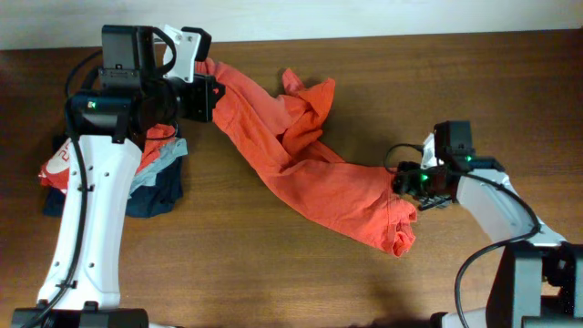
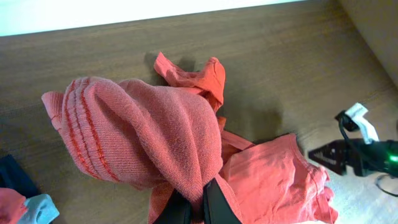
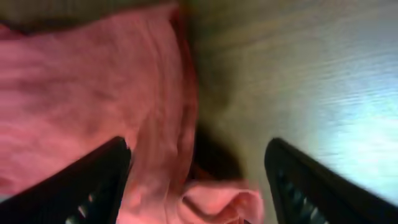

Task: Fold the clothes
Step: 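Grasp the shirt's left corner with the left gripper, right gripper another corner, then hold the shirt with both grippers and lift it off the table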

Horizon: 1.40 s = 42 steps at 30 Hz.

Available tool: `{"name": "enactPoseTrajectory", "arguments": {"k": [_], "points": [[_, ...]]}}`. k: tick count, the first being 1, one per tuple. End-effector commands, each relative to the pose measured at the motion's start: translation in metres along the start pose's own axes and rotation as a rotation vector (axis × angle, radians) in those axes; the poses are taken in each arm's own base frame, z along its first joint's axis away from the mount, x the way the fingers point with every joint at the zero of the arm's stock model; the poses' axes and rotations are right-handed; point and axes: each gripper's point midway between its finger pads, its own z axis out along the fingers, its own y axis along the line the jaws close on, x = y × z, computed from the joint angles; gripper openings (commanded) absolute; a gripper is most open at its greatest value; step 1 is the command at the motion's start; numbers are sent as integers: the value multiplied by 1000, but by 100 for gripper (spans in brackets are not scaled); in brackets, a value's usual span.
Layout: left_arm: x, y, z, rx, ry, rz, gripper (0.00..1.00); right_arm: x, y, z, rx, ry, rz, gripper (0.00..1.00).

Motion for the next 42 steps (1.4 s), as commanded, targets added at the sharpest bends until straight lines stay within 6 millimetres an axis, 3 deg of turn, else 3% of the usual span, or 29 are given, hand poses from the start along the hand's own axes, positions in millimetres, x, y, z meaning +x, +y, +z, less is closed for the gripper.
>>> {"name": "enactPoseTrajectory", "arguments": {"k": [1,4,10,14,19,21,23,28,31,34,38,39,40,42], "points": [[-2,1,-2,-5,-7,-9,1,1,14,9,-98,-37,-41,71],[0,0,-2,-5,-1,-11,0,-2,17,21,-112,-70,-61,70],[2,0,-2,-5,7,-15,0,-10,36,38,-168,-111,-115,47],[3,0,-2,-5,12,-18,1,-9,41,44,-167,-108,-131,38],[5,0,-2,-4,20,-22,1,-14,32,46,-102,-132,-123,4],[5,0,-2,-4,21,-22,0,-18,35,42,-111,-144,-126,4],[5,0,-2,-5,21,-22,0,-31,43,24,-124,-182,-134,4],[5,0,-2,-4,21,-22,1,-64,68,-43,-166,-319,-171,4],[5,0,-2,-4,20,-21,1,-71,75,-67,-181,-368,-181,5],[5,0,-2,-4,20,-21,1,-65,65,-59,-133,-333,-168,7],[5,0,-2,-4,21,-22,1,-53,44,-26,-48,-243,-141,12],[6,0,-2,-5,22,-22,1,-50,41,-17,-38,-219,-137,17],[6,0,-2,-5,23,-23,1,-43,34,3,-16,-165,-128,30],[6,0,-2,-5,23,-23,1,-39,28,23,-3,-122,-119,34]]}}
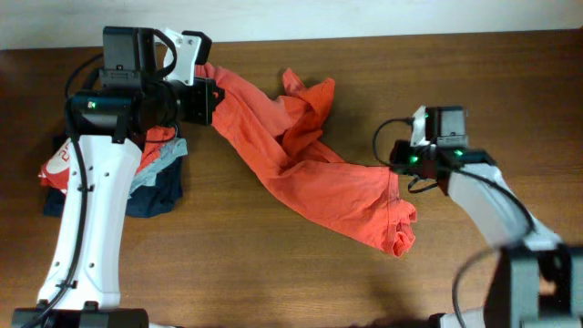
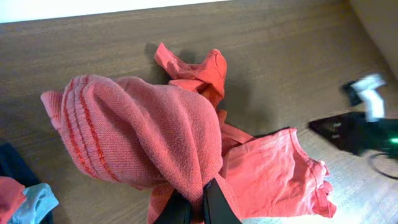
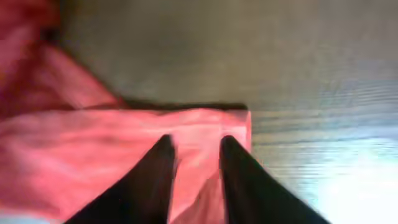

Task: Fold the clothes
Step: 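Hold the shirt with both grippers and lift it off the table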

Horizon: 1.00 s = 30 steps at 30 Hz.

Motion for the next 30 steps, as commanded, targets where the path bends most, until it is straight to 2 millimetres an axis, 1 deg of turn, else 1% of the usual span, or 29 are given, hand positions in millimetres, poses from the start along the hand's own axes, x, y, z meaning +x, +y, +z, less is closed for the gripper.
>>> {"name": "enactPoseTrajectory", "arguments": {"k": [1,3,6,9,10,12,13,14,15,17,19,21,23,24,25,26,27,28,30], "points": [[-1,-1,-2,2,-6,-8,1,25,-18,36,60,99,16,34],[-1,-1,-2,2,-4,-9,1,31,-22,48,67,126,20,40],[0,-1,-2,2,0,-11,1,36,-25,57,71,145,23,47],[0,-1,-2,2,0,-11,1,39,-26,63,74,154,24,47],[0,-1,-2,2,0,-11,2,39,-27,64,75,156,24,45],[0,-1,-2,2,0,-11,1,40,-26,64,72,159,25,16],[0,-1,-2,2,1,-11,1,41,-23,64,58,165,25,6],[0,-1,-2,2,1,-11,1,42,-19,63,33,171,27,4],[0,-1,-2,1,1,-11,1,42,-16,62,18,174,29,4],[0,0,-2,-2,1,-12,1,37,-12,53,11,168,28,4],[0,0,-2,-2,1,-4,1,25,-6,37,3,135,20,4],[0,2,-3,-18,-2,-2,1,5,3,12,-10,74,-10,4],[-1,5,-7,-44,-10,2,1,-17,8,-20,4,-10,-27,4],[-2,5,-10,-49,-17,8,1,-29,10,-39,16,-63,-34,4],[-3,4,-13,-57,-24,12,1,-44,13,-66,33,-137,-42,4],[-5,5,-17,-72,-33,15,1,-55,14,-88,47,-197,-47,4],[-6,6,-21,-89,-42,19,1,-63,16,-106,56,-248,-50,4],[-7,7,-26,-107,-53,24,1,-72,18,-130,63,-316,-54,4],[-10,6,-37,-133,-77,33,1,-84,22,-173,73,-436,-57,4]]}}
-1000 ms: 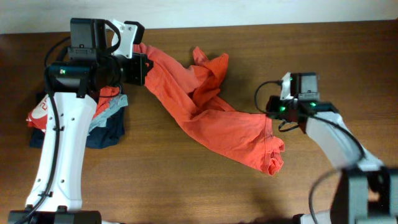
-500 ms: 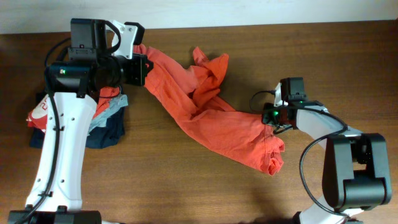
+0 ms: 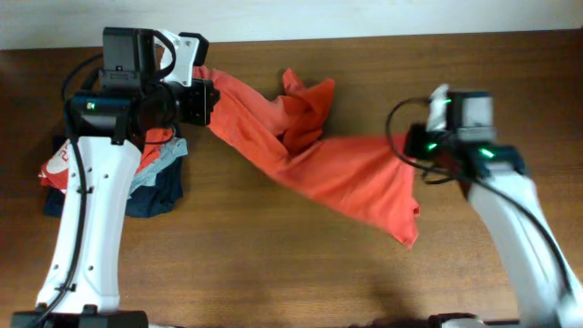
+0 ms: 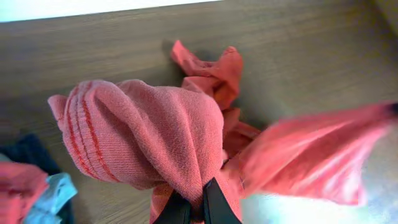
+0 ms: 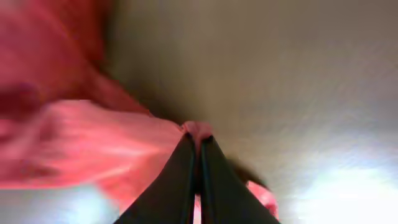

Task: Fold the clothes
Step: 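Hold the shirt with both grippers and lift it off the table, then stretch the shirt between both grippers and lay it flat on the table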

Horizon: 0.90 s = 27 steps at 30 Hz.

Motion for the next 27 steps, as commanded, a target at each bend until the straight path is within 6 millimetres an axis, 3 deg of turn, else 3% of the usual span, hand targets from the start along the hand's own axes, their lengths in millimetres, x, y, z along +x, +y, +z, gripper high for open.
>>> {"name": "enactPoseTrajectory", "arguments": {"k": [1,8,13,20,27], "points": [[-14,-2,-41,-78,-102,37,1,-43,-3,-72,62,-234,-20,4],[-20,-5,-78,-150,-182,60,1,-55,-19,-138,165,-405,3,4],[-25,-14,-114,-182,-266,83,1,-66,-15,-186,147,-535,18,4],[-31,-41,-181,-185,-428,134,1,-79,-6,-264,93,-725,31,4],[-24,-72,-250,-176,-591,183,1,-80,0,-339,51,-882,42,4]]}}
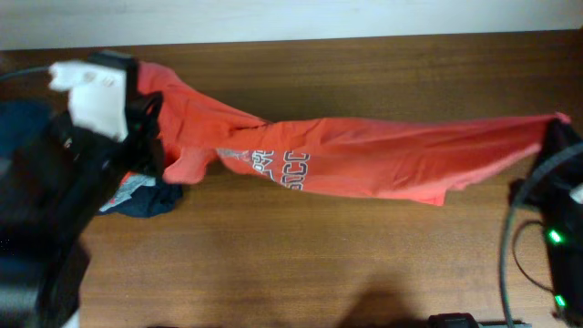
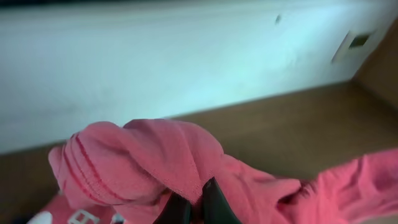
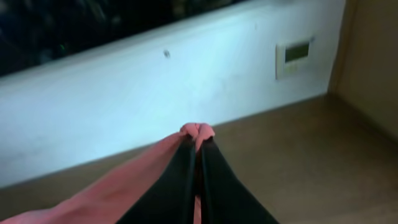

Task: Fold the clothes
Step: 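Stretch the shirt between both grippers and lay it flat on the table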

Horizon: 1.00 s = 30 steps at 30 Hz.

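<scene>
An orange-red T-shirt point(image 1: 364, 162) with white lettering hangs stretched across the table, held up between both arms. My left gripper point(image 1: 146, 87) is shut on its bunched left end, seen as ribbed pink cloth point(image 2: 149, 155) pinched at the left gripper point(image 2: 198, 198). At the far right my right gripper point(image 1: 557, 123) is shut on the shirt's other end; in its wrist view a small fold of cloth point(image 3: 198, 130) sticks out above the closed right gripper point(image 3: 198, 144).
A pile of other clothes point(image 1: 141, 196), dark blue and light blue, lies at the left under the raised left arm. The brown wooden table point(image 1: 301, 273) runs to a white wall point(image 3: 155, 93) at the back.
Both arms have risen and moved apart. The shirt, then sagging on the table between them, is now pulled out long and taut above it, its lettering showing.
First my left gripper held one end of the crumpled shirt while my right gripper stood open at its other end. Then the right gripper was shut on that edge, then lifted with it. Now both hold the shirt stretched wide in the air.
</scene>
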Available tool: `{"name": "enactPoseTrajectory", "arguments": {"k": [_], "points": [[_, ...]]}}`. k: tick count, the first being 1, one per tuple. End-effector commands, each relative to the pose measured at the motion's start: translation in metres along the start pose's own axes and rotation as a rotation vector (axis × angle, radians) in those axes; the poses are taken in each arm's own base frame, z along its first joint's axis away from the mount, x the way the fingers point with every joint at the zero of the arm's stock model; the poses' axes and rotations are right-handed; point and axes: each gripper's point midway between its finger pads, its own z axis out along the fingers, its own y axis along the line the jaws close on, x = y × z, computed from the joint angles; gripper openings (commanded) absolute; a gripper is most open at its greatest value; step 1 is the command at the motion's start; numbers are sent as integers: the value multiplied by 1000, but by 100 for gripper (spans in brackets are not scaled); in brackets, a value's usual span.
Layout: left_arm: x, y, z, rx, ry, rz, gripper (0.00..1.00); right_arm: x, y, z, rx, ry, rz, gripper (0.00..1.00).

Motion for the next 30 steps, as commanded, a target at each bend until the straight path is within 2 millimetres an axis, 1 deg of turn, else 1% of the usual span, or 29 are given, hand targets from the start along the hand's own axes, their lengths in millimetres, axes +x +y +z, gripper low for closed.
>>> {"name": "enactPoseTrajectory", "arguments": {"k": [1,6,9,11,12,14,15,17,20,22,24,27,28,30], "points": [[-26,-10,-50,-7,-135,19,1,-30,-2,-27,7,-79,14,4],[-40,-25,-99,17,-237,39,1,-56,-8,-56,35,-122,24,4],[-46,-35,-123,39,-275,51,1,-72,-7,-74,25,-159,32,4],[-49,-37,-135,39,-287,52,1,-81,-6,-85,20,-179,37,4],[-50,-38,-140,39,-292,51,1,-83,-7,-89,19,-184,38,4],[-50,-39,-143,39,-293,48,1,-82,-7,-92,21,-176,36,4],[-49,-39,-142,38,-290,42,1,-79,-8,-91,24,-164,33,4],[-48,-36,-134,36,-270,31,1,-68,-9,-83,36,-118,23,4],[-42,-28,-101,31,-192,11,1,-41,-14,-57,83,-6,-2,4],[-35,-21,-72,32,-127,-6,1,-21,-21,-35,134,71,-23,4],[-26,-14,-37,37,-45,-26,1,0,-29,-10,196,147,-49,4],[-8,-2,25,51,87,-60,1,34,-37,32,268,265,-91,4],[0,0,48,67,133,-73,1,47,-38,47,285,305,-104,4],[15,2,89,106,208,-94,1,70,-40,78,310,378,-129,4]]}}
